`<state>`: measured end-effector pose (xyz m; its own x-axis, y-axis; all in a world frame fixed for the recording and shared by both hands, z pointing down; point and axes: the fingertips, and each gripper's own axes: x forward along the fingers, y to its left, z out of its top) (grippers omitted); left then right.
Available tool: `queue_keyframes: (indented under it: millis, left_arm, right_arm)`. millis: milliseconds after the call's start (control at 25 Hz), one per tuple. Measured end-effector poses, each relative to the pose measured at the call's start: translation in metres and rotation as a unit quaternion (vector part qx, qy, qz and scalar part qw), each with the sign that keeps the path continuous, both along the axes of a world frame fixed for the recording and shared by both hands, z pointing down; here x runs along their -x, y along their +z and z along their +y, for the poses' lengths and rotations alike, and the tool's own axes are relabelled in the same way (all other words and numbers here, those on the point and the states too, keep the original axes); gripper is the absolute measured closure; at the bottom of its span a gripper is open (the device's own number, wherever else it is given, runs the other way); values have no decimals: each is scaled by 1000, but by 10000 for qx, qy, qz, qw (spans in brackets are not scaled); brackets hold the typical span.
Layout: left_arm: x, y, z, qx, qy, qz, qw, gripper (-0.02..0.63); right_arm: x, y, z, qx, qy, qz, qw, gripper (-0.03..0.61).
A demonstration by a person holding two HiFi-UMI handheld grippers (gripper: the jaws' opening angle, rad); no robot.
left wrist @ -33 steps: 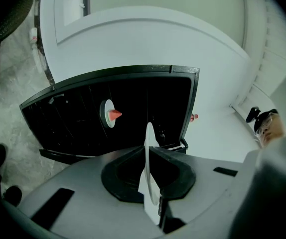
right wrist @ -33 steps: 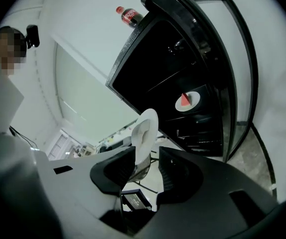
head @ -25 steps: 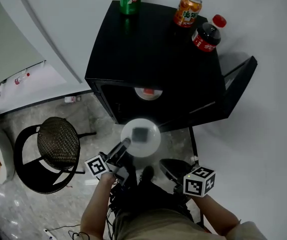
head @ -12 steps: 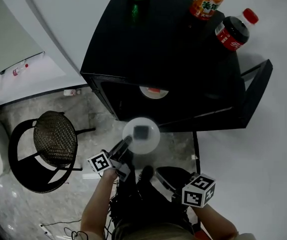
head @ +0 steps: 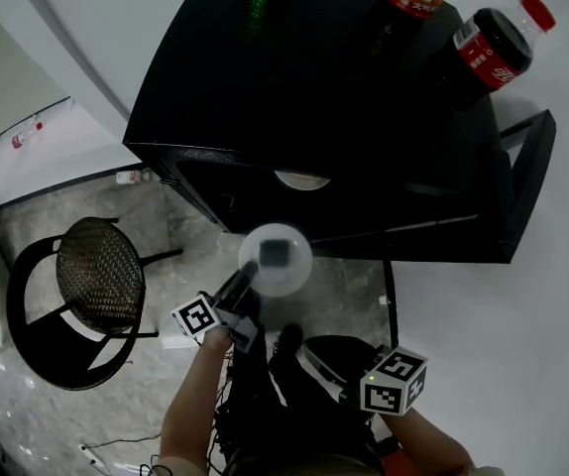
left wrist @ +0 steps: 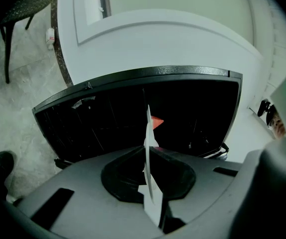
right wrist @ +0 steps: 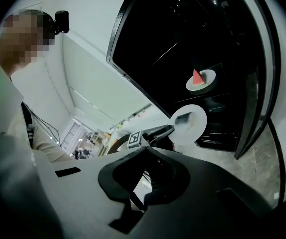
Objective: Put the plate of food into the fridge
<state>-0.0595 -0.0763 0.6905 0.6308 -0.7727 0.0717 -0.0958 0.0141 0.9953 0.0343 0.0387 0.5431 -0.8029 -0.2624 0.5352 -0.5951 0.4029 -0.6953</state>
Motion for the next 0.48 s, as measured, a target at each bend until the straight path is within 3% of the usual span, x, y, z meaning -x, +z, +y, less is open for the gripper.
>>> queue_keyframes:
  millis: [480]
  left_arm:
    - [-3,42,-12,200,-255,169,9993,595]
  right_arm:
    - [-2,24,0,76,-60,-38,9999,557]
